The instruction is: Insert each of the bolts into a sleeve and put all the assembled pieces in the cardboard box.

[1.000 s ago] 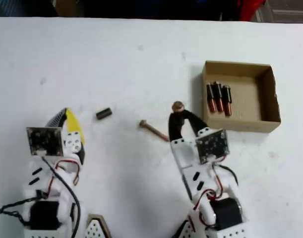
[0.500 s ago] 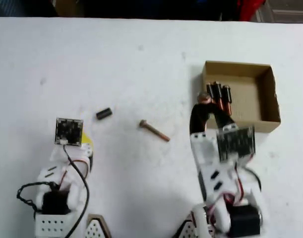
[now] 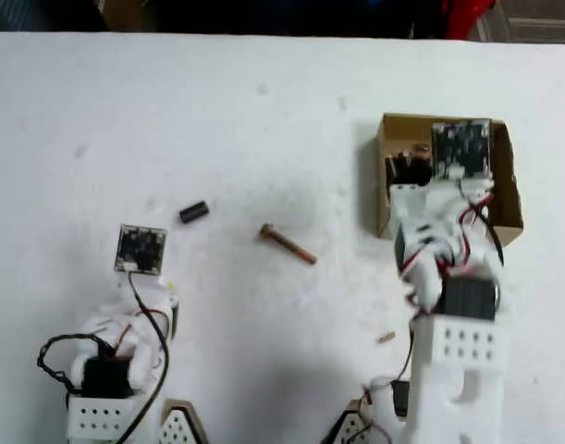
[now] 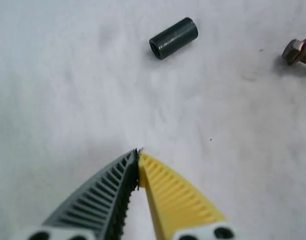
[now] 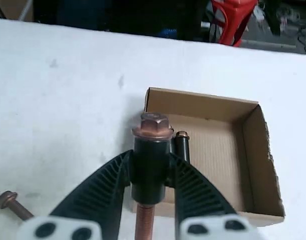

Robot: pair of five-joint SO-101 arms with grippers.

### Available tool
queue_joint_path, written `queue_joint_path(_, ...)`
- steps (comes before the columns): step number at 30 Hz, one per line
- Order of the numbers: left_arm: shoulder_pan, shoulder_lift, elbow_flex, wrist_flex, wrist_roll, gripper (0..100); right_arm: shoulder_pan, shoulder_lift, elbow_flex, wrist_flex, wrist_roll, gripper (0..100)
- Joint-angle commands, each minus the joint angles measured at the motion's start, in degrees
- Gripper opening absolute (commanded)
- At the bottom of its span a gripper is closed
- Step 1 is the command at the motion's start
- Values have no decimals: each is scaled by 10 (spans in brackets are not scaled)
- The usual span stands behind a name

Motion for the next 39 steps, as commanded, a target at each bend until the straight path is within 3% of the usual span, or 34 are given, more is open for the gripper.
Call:
queue_joint_path(1,8,-4,-2,36,-7,22,21,73,-81,-22,9,17)
queue_joint_path(5,5,-4,-1,78,-7,22,51,179,-154,-22,9,17)
queue_joint_path(10,4,-4,-1,83,-7,22,70,320,-242,-22,60,17)
queue_joint_path(24,4,-4,-1,83,-7,23,94,712,-521,-18,63,17)
queue_joint_path(32,5,-4,-1,83,-7,23,129,842,-631,-17,68,18)
queue_joint_path(39,5,-4,-1,83,-7,23,116,885,-647,5,162,18)
